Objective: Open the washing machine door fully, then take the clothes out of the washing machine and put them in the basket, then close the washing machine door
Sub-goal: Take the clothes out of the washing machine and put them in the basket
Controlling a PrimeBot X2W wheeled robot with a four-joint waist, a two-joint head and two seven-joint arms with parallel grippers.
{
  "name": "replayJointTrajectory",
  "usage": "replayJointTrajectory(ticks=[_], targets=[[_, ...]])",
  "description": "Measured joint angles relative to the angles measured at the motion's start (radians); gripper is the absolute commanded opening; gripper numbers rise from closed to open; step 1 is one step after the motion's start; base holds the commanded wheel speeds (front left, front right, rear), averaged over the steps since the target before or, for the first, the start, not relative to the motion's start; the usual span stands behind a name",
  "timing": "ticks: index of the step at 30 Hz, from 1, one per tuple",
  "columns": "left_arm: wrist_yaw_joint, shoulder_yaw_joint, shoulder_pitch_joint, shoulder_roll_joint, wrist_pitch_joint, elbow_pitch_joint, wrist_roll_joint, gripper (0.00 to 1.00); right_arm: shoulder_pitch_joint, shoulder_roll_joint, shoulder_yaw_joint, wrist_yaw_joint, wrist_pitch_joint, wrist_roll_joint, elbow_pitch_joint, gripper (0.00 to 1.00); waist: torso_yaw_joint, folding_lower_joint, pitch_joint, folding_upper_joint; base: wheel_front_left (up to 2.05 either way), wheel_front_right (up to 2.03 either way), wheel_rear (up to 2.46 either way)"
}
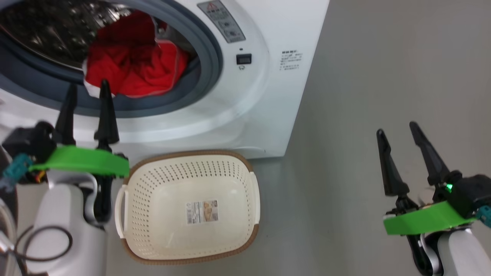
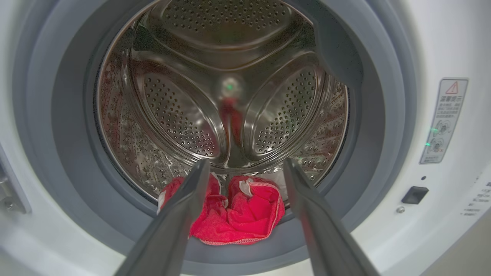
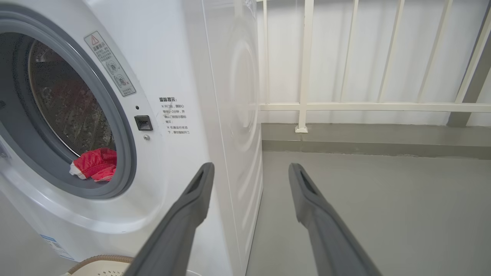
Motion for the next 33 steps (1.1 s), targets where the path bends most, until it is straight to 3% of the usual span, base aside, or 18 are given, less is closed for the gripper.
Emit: replayJointTrajectory(ticks=[14,26,33], targets=[[-0.002,0.043,-0.254,0.057,-0.004,0.222,0.043,1.0,-0.089,-0.005,0.021,0.0,0.0,-0.001,-0.001,1.0,-0.064,0.0,0.148,0.0,0.0,0.0,0.0],[0.079,0.011,-0.423,0.131,-0.004,0.416,0.15,1.0,-0.136,-0.002,0.046,0.0,0.0,-0.017,0.014,1.0,-0.117,0.0,0.229,0.0,0.0,0.0,0.0],[0.148,-0.051,-0.467,0.21,0.0,0.539,0.244,1.0,-0.147,0.007,0.079,0.0,0.0,-0.012,0.027,1.0,-0.151,0.0,0.24,0.0,0.0,0.0,0.0]])
